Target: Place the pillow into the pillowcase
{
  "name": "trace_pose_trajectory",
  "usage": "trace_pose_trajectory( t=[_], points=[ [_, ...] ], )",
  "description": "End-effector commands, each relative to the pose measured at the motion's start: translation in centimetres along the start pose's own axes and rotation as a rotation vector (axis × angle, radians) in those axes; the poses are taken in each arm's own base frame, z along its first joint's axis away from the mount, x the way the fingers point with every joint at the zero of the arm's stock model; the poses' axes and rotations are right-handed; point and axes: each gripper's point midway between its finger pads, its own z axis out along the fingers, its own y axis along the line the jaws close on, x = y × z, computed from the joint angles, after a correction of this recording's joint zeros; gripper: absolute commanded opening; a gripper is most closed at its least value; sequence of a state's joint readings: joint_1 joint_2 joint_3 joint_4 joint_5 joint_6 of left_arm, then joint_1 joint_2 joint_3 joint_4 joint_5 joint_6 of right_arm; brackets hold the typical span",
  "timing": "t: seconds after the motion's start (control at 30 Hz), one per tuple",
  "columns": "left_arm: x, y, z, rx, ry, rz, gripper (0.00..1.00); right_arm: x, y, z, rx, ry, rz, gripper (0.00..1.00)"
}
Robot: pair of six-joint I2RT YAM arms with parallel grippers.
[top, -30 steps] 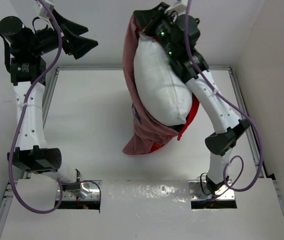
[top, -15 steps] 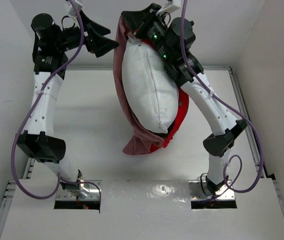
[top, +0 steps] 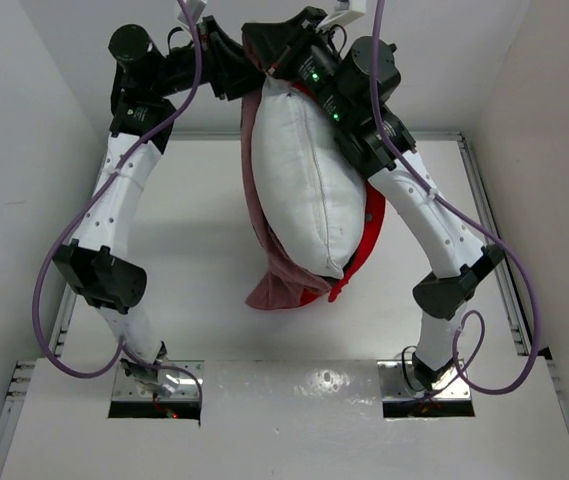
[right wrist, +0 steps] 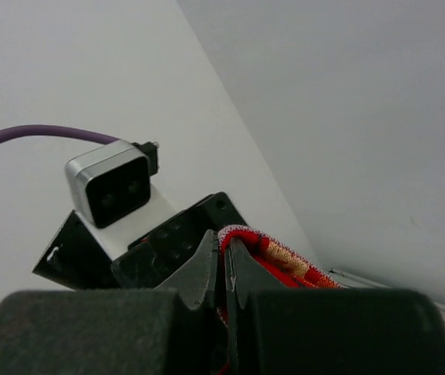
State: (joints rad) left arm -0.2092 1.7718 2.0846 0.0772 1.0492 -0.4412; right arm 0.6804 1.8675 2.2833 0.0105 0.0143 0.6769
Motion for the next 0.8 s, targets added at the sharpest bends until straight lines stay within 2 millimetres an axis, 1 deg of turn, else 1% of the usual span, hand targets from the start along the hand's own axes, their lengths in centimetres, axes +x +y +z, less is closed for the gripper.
trace_pose_trajectory(
  t=[0.0,0.03,0.07,0.13,0.17,0.2,0.23,0.27,0.3,0.33,0.37,0.4,0.43,0.47,0.5,0.53,0.57,0.6,0.67,0.7,0.73,0.77],
  points=[
    [-2.9,-2.4,0.7,0.064,-0.072,0.049,0.33,-2.8,3.2,-1.1,-0.085,-0.053,0.006,0.0],
    [-3.3,-2.6,0.7,0.072,-0.088,0.052,0.03,-2.6,3.0,-1.1,-0.076,-0.046,0.003,0.0],
    [-3.6,-2.5,0.7,0.064,-0.101,0.045,0.0,-2.5,2.7,-1.2,-0.062,-0.039,-0.003,0.0],
    [-5.0,-2.3,0.0,0.041,-0.133,0.037,0.0,-2.1,1.2,-1.6,0.007,-0.008,-0.049,0.0],
    [-5.9,-1.4,-0.5,-0.006,-0.166,0.029,0.0,-2.5,0.7,-1.9,0.037,-0.004,-0.079,0.04],
    [-7.4,-0.1,-2.0,-0.073,-0.2,0.034,0.0,-3.0,-0.8,-2.9,0.112,0.013,-0.161,0.18],
    [-7.6,1.4,-2.9,-0.143,-0.206,0.004,0.0,-3.8,-1.6,-3.6,0.156,0.012,-0.208,0.36],
    [-9.0,3.4,-4.2,-0.265,-0.263,-0.007,0.0,-4.3,-2.4,-4.4,0.202,0.017,-0.249,0.69],
    [-9.2,5.6,-6.2,-0.383,-0.269,-0.027,0.0,-6.5,-2.6,-6.4,0.255,0.0,-0.325,0.78],
    [-9.9,6.3,-7.2,-0.444,-0.29,-0.02,0.0,-6.5,-3.0,-7.3,0.276,0.016,-0.359,0.98],
    [-10.3,7.6,-8.3,-0.534,-0.313,-0.032,0.0,-7.3,-3.0,-8.3,0.292,0.009,-0.378,0.99],
    [-11.2,7.4,-8.6,-0.561,-0.322,0.004,0.0,-9.7,-1.7,-10.3,0.283,-0.027,-0.403,0.99],
    [-11.2,7.4,-8.8,-0.576,-0.319,-0.004,0.0,-9.3,-2.2,-11.0,0.295,-0.01,-0.419,0.99],
    [-11.5,7.3,-8.7,-0.571,-0.327,-0.004,0.0,-9.8,-1.8,-11.8,0.288,-0.015,-0.422,0.99],
    [-12.2,6.8,-8.7,-0.568,-0.348,-0.009,0.0,-10.4,-1.0,-13.3,0.265,-0.013,-0.434,0.99],
    [-12.4,6.8,-8.8,-0.572,-0.356,-0.009,0.0,-10.7,-0.6,-14.1,0.253,-0.012,-0.44,0.99],
    [-13.2,6.3,-8.9,-0.57,-0.371,0.01,0.0,-10.6,-0.4,-15.0,0.244,0.011,-0.458,0.99],
    [-13.4,6.0,-8.8,-0.565,-0.373,0.018,0.0,-10.6,0.3,-16.6,0.214,0.024,-0.468,0.99],
    [-13.7,5.6,-8.8,-0.556,-0.374,0.025,0.0,-9.6,0.4,-18.1,0.178,0.069,-0.521,0.99],
    [-13.8,5.4,-8.8,-0.556,-0.375,0.026,0.0,-8.5,0.2,-18.6,0.156,0.102,-0.536,0.99],
    [-13.9,5.1,-8.8,-0.551,-0.375,0.028,0.0,-5.7,-0.8,-19.5,0.138,0.174,-0.546,0.96],
    [-14.0,5.1,-8.8,-0.55,-0.377,0.023,0.0,-3.5,-0.8,-19.9,0.093,0.238,-0.536,0.84]
  ],
)
